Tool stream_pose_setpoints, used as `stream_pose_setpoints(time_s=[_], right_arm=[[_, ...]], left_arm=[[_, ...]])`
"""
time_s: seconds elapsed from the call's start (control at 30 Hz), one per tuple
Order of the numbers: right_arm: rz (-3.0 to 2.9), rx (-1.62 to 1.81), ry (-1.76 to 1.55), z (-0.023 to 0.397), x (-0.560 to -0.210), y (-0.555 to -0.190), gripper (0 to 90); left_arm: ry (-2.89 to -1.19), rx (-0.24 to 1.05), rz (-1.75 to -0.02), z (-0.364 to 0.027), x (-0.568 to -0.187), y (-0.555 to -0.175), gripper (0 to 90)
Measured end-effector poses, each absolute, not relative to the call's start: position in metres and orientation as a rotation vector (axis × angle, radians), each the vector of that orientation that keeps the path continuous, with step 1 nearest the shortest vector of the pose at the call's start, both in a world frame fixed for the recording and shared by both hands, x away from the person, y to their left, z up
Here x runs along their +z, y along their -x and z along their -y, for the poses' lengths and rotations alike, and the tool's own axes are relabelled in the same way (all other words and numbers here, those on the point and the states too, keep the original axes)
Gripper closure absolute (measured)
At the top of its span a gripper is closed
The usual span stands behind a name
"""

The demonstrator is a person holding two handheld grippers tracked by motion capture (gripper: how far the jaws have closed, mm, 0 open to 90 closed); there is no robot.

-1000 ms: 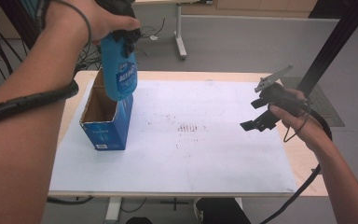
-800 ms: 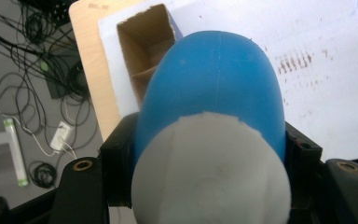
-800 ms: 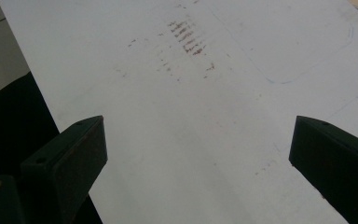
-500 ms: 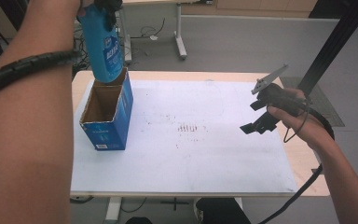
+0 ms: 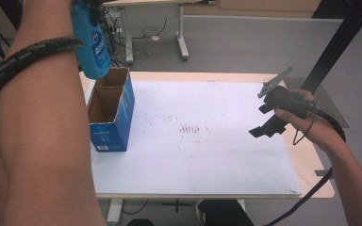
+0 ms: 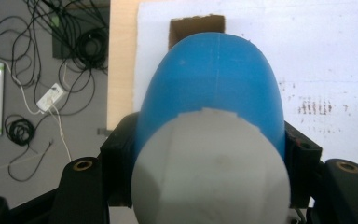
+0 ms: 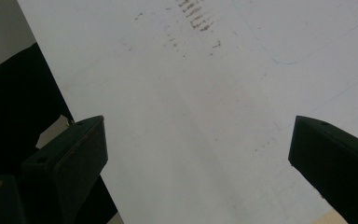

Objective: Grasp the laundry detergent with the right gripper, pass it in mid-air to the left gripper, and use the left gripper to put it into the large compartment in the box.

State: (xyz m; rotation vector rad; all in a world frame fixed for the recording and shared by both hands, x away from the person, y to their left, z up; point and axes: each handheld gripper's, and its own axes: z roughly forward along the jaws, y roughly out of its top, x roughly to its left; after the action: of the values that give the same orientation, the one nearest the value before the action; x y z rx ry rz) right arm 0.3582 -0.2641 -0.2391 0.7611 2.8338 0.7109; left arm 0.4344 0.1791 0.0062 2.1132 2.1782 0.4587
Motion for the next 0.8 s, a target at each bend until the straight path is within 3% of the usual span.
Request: stream_pose_setpoints(time_s=[0.8], right_arm=[[-2.84, 0.661, -0.777, 0.272, -0.24, -0.362, 4.4]], left_arm=[[-2.036, 0.465, -2.237, -0.211, -0.008, -0.436, 37.2]])
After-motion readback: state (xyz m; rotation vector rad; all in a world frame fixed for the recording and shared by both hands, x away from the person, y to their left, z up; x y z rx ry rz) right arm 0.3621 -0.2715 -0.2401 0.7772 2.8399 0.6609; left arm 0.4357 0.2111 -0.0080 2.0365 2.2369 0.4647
